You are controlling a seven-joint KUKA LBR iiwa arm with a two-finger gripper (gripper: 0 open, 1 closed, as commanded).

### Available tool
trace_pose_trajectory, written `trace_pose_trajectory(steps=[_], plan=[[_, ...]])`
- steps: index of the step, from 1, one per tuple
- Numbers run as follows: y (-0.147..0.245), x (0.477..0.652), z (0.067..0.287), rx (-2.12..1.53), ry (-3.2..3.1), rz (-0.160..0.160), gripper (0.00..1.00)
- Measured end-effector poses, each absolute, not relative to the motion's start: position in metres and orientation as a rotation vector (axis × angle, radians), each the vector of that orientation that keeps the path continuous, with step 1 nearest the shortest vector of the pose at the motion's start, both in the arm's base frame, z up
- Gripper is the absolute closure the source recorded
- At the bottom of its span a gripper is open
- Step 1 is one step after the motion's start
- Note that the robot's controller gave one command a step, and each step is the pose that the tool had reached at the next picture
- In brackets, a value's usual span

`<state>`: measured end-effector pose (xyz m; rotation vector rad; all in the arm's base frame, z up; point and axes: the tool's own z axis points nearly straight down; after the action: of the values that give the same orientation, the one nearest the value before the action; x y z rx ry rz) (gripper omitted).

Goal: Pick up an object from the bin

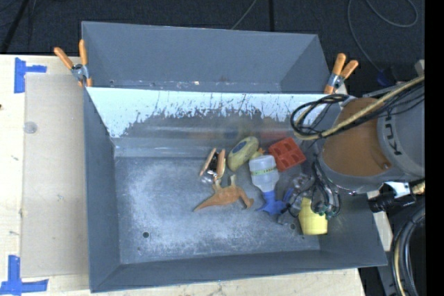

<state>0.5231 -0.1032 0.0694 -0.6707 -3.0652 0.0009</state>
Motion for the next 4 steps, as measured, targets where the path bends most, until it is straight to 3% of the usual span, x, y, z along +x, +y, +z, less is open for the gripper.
trace_pose_trajectory(steps=[1, 2, 3, 4], plan=[[-0.103, 0.523, 0.069, -0.670, -3.065, 0.001, 1.00], [-0.100, 0.520, 0.103, -0.686, -3.055, 0.000, 1.00], [-0.108, 0.526, 0.162, -0.702, -3.052, 0.001, 1.00], [-0.106, 0.531, 0.196, -0.721, -3.055, 0.000, 1.00]])
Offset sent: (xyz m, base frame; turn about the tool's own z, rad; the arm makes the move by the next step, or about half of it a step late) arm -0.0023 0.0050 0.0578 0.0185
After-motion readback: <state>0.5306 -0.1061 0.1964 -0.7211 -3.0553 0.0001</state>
